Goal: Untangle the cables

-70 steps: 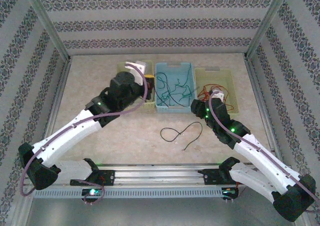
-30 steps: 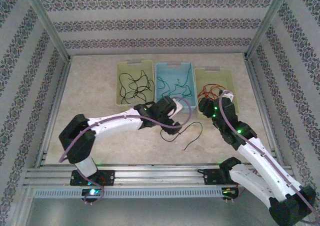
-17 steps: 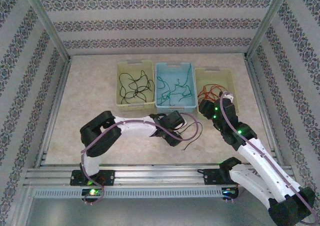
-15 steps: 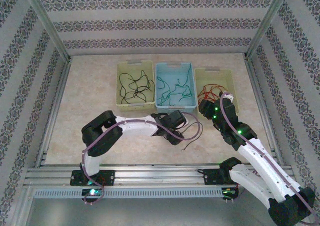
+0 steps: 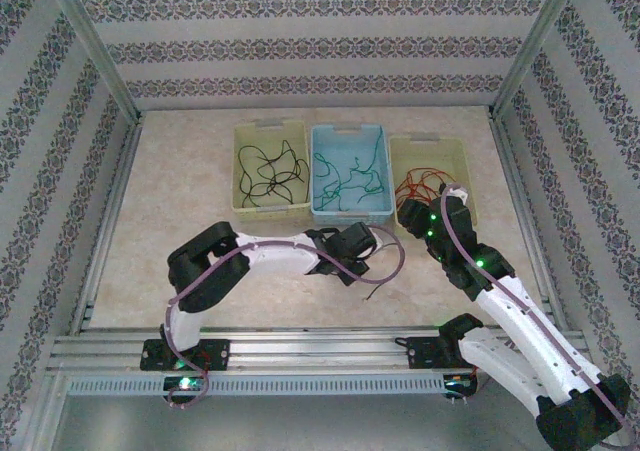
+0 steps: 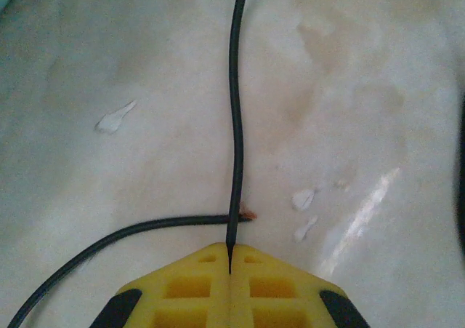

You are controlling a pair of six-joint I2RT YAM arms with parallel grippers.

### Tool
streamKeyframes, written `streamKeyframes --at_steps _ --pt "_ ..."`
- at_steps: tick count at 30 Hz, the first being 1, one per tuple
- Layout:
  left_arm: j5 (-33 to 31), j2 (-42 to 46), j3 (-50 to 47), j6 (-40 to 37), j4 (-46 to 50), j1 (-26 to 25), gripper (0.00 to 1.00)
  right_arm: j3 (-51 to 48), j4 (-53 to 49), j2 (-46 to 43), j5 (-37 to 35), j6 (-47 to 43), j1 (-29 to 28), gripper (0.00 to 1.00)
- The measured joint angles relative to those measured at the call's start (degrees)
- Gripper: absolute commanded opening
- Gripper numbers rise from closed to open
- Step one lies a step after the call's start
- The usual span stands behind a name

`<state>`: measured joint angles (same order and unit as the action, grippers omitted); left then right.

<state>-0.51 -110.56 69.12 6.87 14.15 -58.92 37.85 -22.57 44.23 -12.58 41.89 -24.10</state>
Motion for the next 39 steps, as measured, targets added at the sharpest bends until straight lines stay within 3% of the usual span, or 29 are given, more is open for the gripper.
streamKeyframes --at_steps 8,13,19,25,29,30,32,33,34,37,39 --pt "0.1 21.7 -0.6 2.3 0.8 3.3 0.0 0.0 0.0 0.0 0.0 0.0 0.0 0.58" --pt "2.0 31.0 2.5 5.4 -0.3 14.1 0.0 0.0 0.0 0.0 0.4 0.0 0.0 0.58" --pt "1.4 29.0 7.4 6.8 0.3 27.1 0.0 0.0 0.0 0.8 1.6 0.0 0.0 0.58" --pt "0.2 20.8 8.2 9.6 1.4 35.4 0.0 0.0 0.0 1.7 2.6 -0.2 0.0 0.58" --pt "-0.7 14.6 8.2 11.4 2.4 38.2 0.0 0.0 0.0 1.7 3.1 -0.3 0.0 0.59" --pt "-0.9 12.9 8.3 11.7 2.7 38.4 0.08 0.0 0.0 1.7 3.2 -0.5 0.0 0.59" --pt "-1.2 10.1 8.9 12.3 3.1 38.4 0.45 0.0 0.0 1.7 3.3 -0.7 0.0 0.59" --pt "-1.2 8.7 9.4 12.7 3.1 38.4 0.68 0.0 0.0 1.7 3.5 -0.8 0.0 0.59" --pt "-1.2 7.8 9.6 13.1 3.1 38.3 0.8 0.0 0.0 1.7 3.5 -0.9 0.0 0.6" --pt "-1.4 7.5 9.7 14.1 3.0 38.3 0.98 0.0 0.0 1.7 3.6 -1.1 0.0 0.62" --pt "-2.2 9.0 9.6 14.6 2.9 38.2 0.99 0.0 0.0 1.7 3.6 -1.1 0.4 0.65"
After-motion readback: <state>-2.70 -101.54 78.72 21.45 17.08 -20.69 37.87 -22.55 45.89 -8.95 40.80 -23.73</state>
